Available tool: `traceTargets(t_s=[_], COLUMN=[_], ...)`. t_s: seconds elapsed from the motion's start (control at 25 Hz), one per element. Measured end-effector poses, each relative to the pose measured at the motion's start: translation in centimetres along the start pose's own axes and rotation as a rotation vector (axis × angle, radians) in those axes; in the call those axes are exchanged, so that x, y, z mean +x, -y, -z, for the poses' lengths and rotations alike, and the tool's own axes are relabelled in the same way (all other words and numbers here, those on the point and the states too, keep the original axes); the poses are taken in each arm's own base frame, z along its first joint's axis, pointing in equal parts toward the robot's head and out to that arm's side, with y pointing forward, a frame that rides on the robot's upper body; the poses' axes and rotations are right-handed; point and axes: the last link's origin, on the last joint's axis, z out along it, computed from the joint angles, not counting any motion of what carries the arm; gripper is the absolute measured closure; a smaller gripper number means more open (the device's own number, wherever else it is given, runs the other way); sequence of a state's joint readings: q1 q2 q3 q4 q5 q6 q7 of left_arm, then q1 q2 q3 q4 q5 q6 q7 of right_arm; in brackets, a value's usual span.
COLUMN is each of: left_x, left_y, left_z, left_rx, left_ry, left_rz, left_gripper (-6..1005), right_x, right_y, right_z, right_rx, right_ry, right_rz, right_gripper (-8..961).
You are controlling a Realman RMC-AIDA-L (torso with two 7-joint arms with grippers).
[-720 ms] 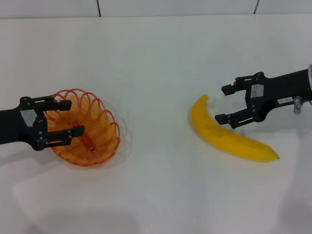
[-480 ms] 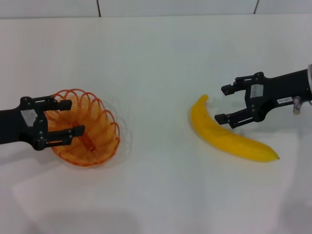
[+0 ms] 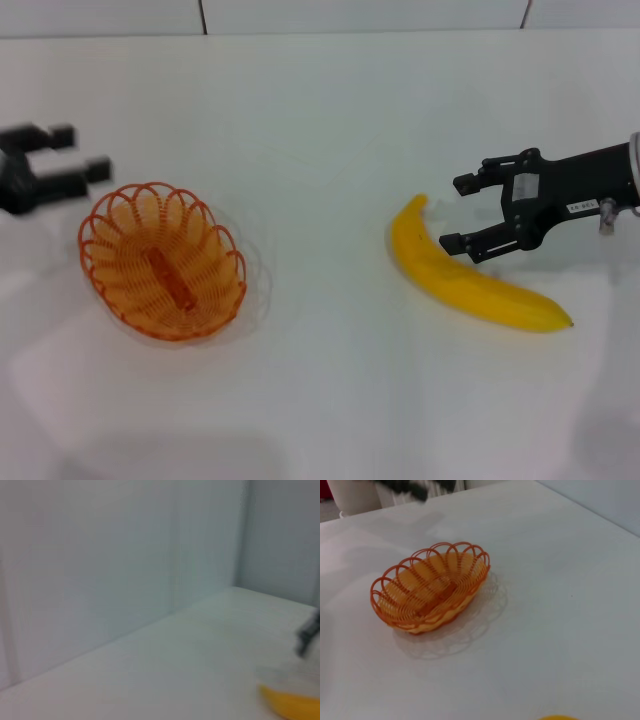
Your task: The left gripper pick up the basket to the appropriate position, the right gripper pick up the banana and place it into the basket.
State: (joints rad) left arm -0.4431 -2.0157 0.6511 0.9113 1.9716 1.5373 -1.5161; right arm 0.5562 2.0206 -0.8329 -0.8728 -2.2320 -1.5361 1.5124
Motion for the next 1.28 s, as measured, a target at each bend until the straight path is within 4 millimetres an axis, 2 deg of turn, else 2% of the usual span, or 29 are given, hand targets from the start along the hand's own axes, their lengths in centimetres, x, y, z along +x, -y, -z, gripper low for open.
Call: traceTargets(t_s=[0.16, 0.32, 0.68, 1.28], left_x=[2.0, 3.0, 2.6, 1.4], left_y=[2.7, 3.8, 3.7, 2.8], left_z=[0.8, -0.2, -3.8, -7.6], left_rx=[0.074, 0.061, 0.076, 0.093], left_ry=[0.076, 0.206, 0.453, 0.569], left_rz=[0.086, 0.112, 0.07, -0.019], left_gripper=[264, 274, 295, 331], right_x=[0.0, 0.0, -0.4, -0.4], right_y=[0.0, 0.0, 0.1, 0.0], right_z=[0.0, 0.0, -0.1, -0.3], right_rx=[0.001, 0.0, -0.007, -0.014], right_ry=[0.0, -0.001, -0.009, -0.017], right_rz=[0.0, -0.002, 0.001, 0.006], right_gripper=[57, 57, 56, 56])
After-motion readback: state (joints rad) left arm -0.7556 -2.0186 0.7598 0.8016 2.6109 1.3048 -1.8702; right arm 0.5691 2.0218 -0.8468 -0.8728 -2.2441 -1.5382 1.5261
